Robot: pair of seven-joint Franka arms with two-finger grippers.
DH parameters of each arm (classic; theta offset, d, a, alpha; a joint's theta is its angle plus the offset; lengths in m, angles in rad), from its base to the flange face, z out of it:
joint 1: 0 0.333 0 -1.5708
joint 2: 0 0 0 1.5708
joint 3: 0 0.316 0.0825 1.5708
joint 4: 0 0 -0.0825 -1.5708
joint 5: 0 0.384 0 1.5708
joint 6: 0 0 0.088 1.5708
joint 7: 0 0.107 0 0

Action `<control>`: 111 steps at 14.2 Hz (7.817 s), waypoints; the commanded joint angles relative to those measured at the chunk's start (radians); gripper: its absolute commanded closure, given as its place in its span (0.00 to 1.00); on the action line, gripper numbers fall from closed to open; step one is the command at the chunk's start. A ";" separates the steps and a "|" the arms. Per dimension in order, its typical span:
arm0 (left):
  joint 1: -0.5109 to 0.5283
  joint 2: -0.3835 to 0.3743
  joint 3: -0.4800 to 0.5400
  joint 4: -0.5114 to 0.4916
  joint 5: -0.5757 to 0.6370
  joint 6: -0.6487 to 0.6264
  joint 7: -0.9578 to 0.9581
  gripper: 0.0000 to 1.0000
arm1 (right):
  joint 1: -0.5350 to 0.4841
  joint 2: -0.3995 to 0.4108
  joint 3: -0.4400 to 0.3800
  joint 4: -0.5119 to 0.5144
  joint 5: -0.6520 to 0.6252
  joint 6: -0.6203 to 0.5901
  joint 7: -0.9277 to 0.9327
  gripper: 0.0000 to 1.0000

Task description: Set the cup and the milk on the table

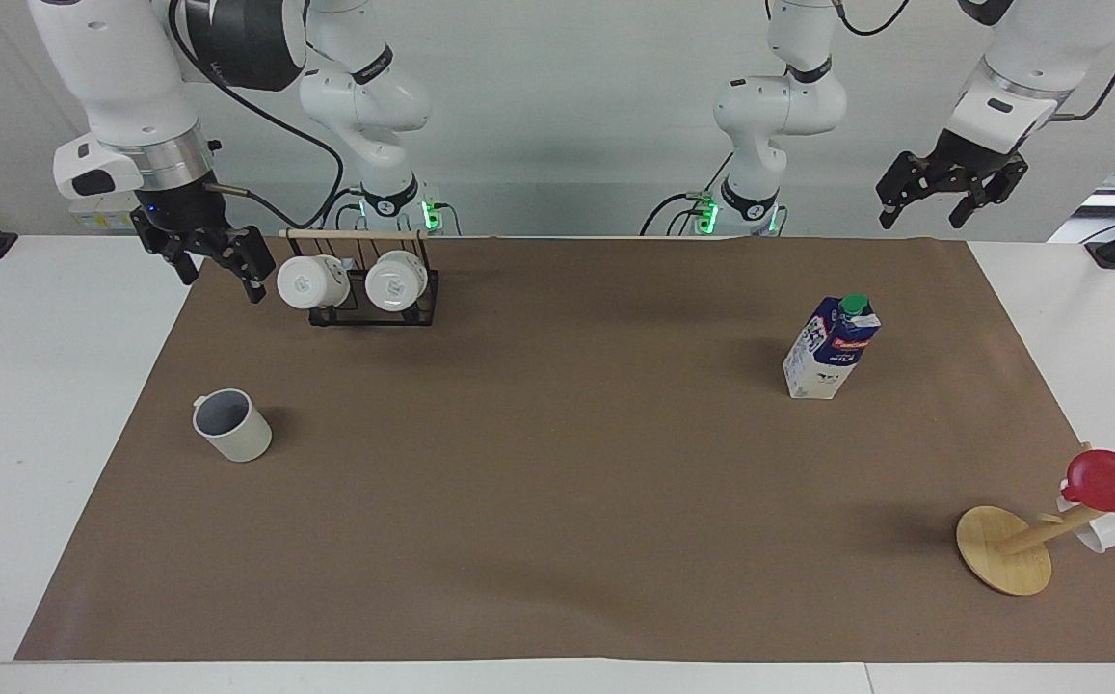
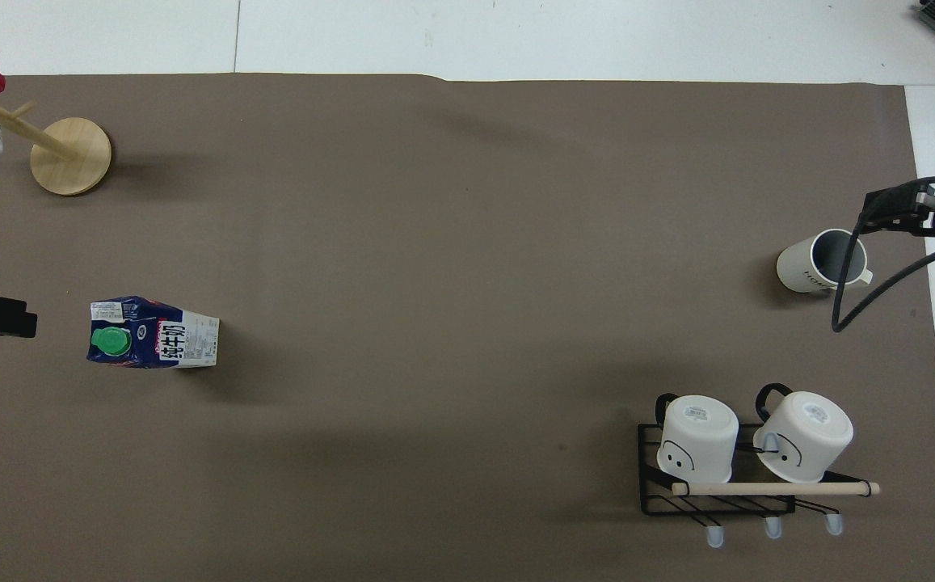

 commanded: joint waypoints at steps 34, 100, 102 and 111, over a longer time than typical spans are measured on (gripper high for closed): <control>-0.044 -0.033 0.002 -0.487 0.033 0.545 0.097 0.00 | -0.019 0.189 0.037 -0.258 0.013 0.512 -0.131 1.00; -0.379 0.123 -0.010 -0.344 0.004 0.557 -0.410 0.65 | 0.156 -0.021 0.015 0.012 0.054 -0.040 0.051 0.00; -0.402 0.158 -0.012 -0.346 0.034 0.562 -0.444 0.65 | 0.139 -0.018 0.014 0.013 0.053 -0.062 0.022 0.00; -0.393 0.142 -0.012 -0.301 0.034 0.492 -0.452 0.00 | 0.134 0.037 0.014 0.119 0.052 -0.137 0.030 0.00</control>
